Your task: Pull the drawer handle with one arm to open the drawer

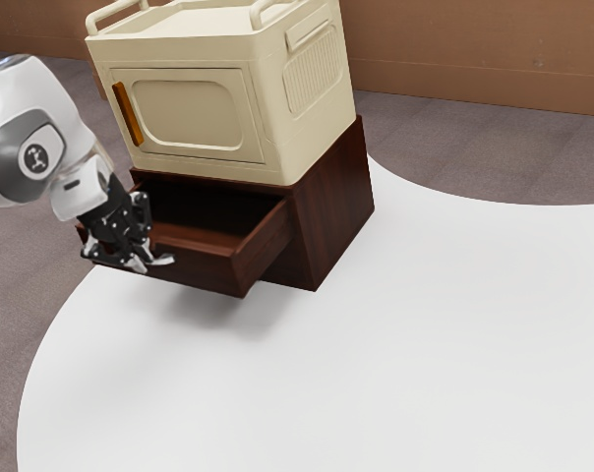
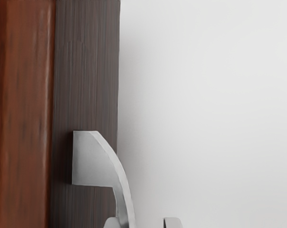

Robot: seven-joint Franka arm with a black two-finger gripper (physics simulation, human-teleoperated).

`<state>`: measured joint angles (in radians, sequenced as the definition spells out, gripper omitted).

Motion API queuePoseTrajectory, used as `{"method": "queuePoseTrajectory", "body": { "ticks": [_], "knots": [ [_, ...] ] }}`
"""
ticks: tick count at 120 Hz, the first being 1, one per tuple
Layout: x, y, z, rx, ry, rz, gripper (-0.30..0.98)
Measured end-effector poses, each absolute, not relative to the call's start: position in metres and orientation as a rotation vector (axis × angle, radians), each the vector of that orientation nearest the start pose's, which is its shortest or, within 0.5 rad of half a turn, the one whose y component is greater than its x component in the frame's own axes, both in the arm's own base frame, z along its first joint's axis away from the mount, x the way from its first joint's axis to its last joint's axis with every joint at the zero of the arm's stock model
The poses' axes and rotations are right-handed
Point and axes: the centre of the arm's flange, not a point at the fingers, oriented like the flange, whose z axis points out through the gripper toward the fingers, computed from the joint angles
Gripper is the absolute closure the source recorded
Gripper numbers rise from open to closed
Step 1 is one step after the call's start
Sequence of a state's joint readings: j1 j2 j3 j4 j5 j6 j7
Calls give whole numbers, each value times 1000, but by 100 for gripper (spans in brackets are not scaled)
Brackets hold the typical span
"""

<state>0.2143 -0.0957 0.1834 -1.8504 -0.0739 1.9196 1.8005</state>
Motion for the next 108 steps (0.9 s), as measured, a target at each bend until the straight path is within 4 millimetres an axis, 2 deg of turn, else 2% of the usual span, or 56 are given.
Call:
{"method": "queuePoseTrajectory", "body": {
  "ticks": [29, 60, 69, 76, 82, 90, 99, 103, 108],
  "knots": [
    [492, 217, 575, -2345, 1921, -242, 66],
    [484, 217, 576, -2338, 1925, -237, 66],
    [479, 216, 586, -2322, 1917, -252, 62],
    [472, 215, 600, -2303, 1906, -273, 58],
    [462, 212, 619, -2275, 1889, -305, 55],
    [438, 206, 658, -2223, 1856, -366, 49],
    [405, 208, 705, -2178, 1802, -453, 37],
    [395, 207, 727, -2160, 1789, -487, 31],
    [387, 202, 745, -2150, 1795, -519, 26]
  ]
}}
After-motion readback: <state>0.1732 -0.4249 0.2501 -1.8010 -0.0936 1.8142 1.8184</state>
